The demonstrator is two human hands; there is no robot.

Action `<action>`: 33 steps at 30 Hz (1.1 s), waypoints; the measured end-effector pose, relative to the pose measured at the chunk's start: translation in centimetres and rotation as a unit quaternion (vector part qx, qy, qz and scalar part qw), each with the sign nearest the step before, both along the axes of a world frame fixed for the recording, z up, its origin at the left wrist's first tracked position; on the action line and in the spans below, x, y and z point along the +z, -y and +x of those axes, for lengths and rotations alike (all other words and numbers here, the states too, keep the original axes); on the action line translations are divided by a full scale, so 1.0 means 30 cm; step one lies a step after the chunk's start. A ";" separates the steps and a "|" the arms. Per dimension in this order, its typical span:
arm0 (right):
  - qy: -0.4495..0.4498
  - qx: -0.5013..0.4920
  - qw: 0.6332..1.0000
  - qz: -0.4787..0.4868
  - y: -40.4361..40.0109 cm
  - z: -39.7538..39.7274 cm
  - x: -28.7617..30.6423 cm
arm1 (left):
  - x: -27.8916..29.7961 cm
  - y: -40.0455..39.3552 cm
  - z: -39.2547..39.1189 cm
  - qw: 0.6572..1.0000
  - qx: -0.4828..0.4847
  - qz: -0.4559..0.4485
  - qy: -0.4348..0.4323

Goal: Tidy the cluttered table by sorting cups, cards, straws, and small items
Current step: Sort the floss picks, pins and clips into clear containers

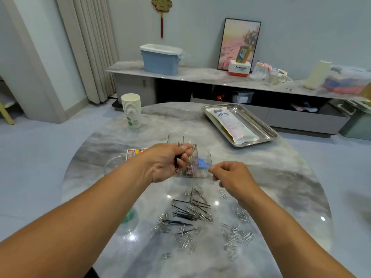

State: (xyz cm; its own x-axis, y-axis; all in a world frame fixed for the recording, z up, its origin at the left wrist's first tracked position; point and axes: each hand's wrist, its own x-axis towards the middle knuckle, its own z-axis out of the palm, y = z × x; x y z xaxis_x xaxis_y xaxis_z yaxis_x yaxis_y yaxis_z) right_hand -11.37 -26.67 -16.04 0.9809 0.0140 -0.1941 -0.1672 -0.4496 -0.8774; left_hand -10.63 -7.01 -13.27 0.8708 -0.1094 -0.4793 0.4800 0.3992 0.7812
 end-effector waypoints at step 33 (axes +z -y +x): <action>0.021 0.341 0.842 -0.417 -0.049 -0.006 -0.121 | -0.216 0.017 -0.088 0.634 -0.266 0.697 0.201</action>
